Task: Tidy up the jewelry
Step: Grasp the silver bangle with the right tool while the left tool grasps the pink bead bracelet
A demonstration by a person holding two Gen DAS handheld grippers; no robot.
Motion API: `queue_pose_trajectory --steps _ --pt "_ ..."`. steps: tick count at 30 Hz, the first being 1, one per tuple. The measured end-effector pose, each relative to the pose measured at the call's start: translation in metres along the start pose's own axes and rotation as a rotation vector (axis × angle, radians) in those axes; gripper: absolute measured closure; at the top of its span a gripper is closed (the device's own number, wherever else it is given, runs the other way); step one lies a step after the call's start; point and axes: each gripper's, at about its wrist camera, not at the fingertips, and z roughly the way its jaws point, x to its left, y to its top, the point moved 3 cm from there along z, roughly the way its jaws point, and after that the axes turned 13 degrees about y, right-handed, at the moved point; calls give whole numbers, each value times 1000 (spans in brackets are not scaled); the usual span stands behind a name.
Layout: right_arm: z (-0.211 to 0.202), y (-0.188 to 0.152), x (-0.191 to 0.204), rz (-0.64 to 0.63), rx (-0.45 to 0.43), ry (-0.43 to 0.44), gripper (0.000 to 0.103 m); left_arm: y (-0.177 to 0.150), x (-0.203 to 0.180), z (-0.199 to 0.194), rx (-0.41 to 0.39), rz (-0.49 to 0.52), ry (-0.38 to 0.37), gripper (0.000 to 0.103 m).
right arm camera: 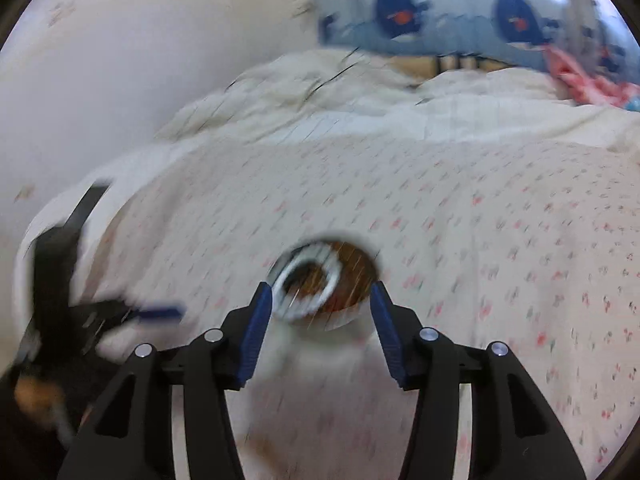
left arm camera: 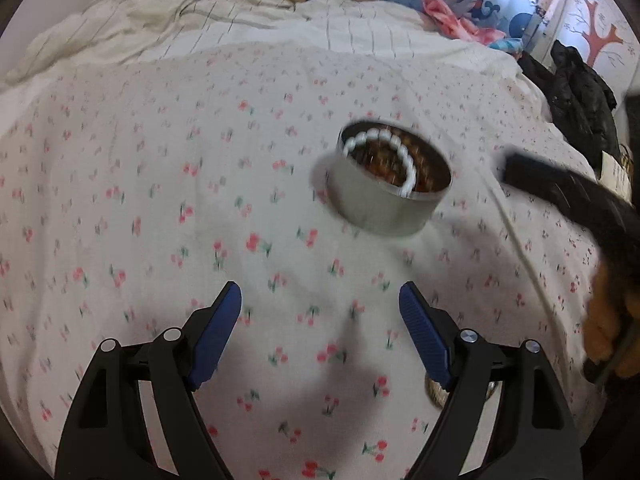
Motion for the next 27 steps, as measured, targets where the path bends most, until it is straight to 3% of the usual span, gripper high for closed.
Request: queue_pose_trajectory --steps 3,6,13,16,20,23,27 --pt "-6 -42 16 -86 124 -9 53 -8 -1 1 19 -1 -5 26" --pt "-5 -69 21 -112 187 -43 61 -10 -7 -1 3 40 5 25" --pt "11 -76 22 -97 238 -16 86 -10 -1 5 22 11 22 23" --pt "18 -81 19 -63 269 0 86 -10 -1 6 31 5 20 23" --pt "23 -84 16 -22 278 32 87 -10 -5 5 25 26 22 22" --pt "23 -83 17 -19 265 36 97 -10 -6 5 23 29 25 22" --pt "10 -73 13 31 192 78 97 -9 -4 4 23 20 27 22"
